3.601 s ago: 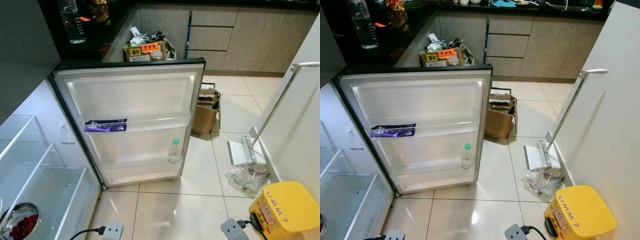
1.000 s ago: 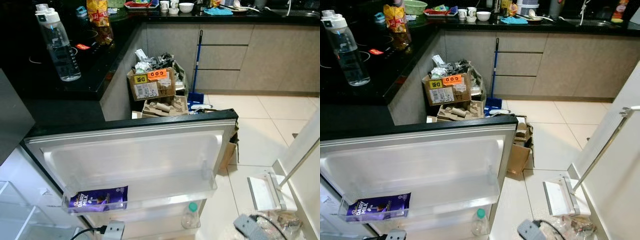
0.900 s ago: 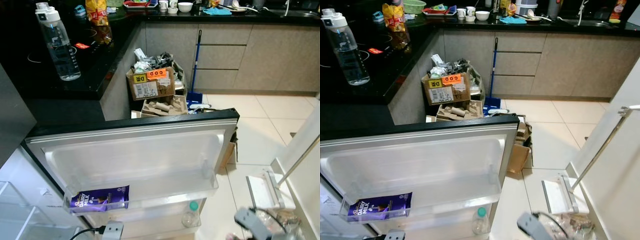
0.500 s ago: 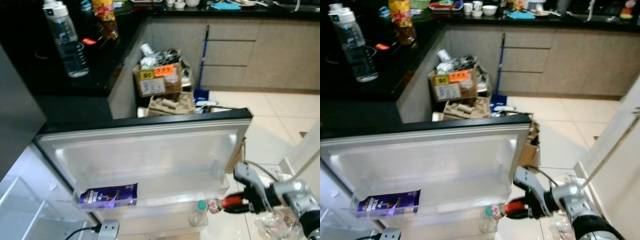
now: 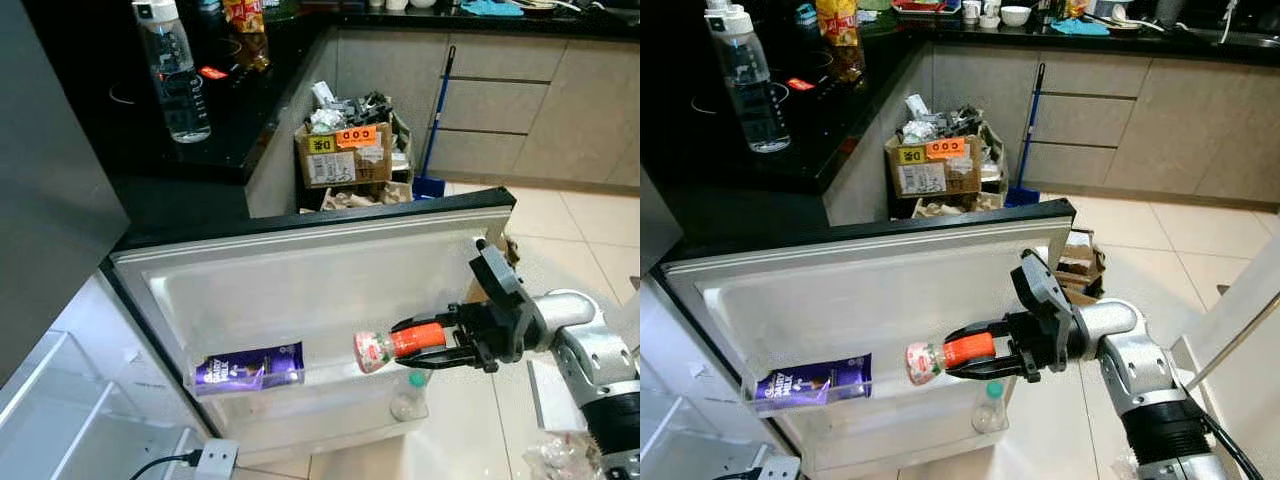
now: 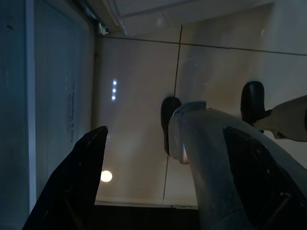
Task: Restocking fridge
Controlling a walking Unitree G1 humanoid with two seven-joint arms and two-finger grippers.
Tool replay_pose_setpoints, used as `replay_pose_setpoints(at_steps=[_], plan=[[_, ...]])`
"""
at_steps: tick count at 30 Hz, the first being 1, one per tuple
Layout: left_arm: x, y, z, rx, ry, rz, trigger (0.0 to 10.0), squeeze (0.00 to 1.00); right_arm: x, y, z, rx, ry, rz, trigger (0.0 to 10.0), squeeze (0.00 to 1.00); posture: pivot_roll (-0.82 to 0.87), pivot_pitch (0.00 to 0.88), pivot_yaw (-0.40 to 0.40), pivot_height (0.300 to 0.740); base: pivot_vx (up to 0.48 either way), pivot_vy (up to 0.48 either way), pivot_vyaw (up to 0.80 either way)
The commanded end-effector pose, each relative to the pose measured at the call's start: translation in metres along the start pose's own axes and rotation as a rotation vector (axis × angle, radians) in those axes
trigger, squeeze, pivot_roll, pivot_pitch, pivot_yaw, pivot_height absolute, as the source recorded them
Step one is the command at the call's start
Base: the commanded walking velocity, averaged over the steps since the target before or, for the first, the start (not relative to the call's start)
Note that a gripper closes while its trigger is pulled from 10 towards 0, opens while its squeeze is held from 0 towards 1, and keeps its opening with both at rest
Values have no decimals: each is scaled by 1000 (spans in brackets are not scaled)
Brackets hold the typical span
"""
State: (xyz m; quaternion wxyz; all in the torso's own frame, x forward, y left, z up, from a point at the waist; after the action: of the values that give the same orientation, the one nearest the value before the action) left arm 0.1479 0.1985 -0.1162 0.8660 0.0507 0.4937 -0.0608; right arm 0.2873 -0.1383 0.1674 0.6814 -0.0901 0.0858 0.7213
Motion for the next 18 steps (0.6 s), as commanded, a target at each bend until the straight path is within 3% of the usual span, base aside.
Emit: replay_pose_setpoints(at_steps=[1, 4, 5, 6, 8, 11, 18], plan=[[-1, 1, -4, -7, 10, 1, 10000, 0, 1, -9, -3, -34, 112, -60, 10000, 0, -101, 0, -25, 740, 0, 0, 0], [-1, 1, -4, -7, 11, 0, 10000, 0, -1, -13, -2, -54, 183, -88, 10000, 0, -101, 0, -26, 740, 0, 0, 0], [-1, 0, -5, -7, 13, -2, 10000, 0, -4, -14, -2, -59, 264, -106, 10000, 0, -102, 0, -28, 740, 0, 0, 0], [-1, -1, -6, -7, 17, -4, 10000, 0, -14, -14, -5, -64, 428, -121, 10000, 0, -102, 0, -29, 740, 0, 0, 0], [-1, -1, -7, -7, 18, -5, 10000, 0, -17, -14, -6, -62, 474, -126, 10000, 0, -102, 0, -29, 740, 0, 0, 0], [-1, -2, -7, -9, 20, -7, 10000, 0, -39, -24, -18, -72, 674, -208, 10000, 0, -108, 0, -33, 740, 0, 0, 0], [-1, -4, -7, -12, 20, -9, 10000, 0, -45, -24, -29, -70, 782, -184, 10000, 0, -111, 0, -38, 740, 0, 0, 0]])
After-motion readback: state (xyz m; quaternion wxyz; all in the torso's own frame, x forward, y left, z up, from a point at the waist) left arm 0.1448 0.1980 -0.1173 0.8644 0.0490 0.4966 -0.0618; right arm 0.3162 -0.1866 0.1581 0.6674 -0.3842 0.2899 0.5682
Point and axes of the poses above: a point about 5 cm out from each wrist's last joint towards the gripper, its own x axis pointing out of the wrist towards the gripper, its own z axis along the axis of the wrist's last joint, y = z × x, the point moved 2 cm from there along x, pointing out of the wrist towards the gripper, and after that the axes turned 7 degrees about x, right-handed, at the moved point
